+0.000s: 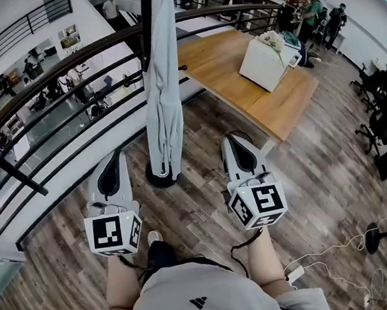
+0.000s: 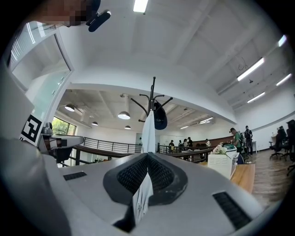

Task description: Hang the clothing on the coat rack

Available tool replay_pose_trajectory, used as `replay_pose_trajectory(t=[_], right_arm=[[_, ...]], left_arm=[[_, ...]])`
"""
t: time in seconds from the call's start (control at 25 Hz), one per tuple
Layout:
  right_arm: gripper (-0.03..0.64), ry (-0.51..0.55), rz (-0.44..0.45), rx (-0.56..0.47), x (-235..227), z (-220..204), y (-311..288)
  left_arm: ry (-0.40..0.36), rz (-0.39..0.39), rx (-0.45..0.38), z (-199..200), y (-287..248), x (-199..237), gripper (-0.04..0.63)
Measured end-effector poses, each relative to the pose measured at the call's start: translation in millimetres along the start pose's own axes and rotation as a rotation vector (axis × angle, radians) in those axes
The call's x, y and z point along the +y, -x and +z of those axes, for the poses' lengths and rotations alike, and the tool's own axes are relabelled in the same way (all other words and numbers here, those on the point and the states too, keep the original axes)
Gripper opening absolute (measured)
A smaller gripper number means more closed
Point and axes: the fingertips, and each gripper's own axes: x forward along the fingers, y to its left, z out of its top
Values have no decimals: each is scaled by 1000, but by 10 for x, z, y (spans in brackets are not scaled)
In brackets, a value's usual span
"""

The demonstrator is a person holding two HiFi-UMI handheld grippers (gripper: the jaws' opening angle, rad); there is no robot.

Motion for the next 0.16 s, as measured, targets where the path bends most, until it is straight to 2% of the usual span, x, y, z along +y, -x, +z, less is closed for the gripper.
replay_pose_trajectory(t=[0.16], right_arm=[[0, -4, -1, 3, -20, -4, -19]], left_arm=[[0, 5, 4, -17, -20, 4, 8]])
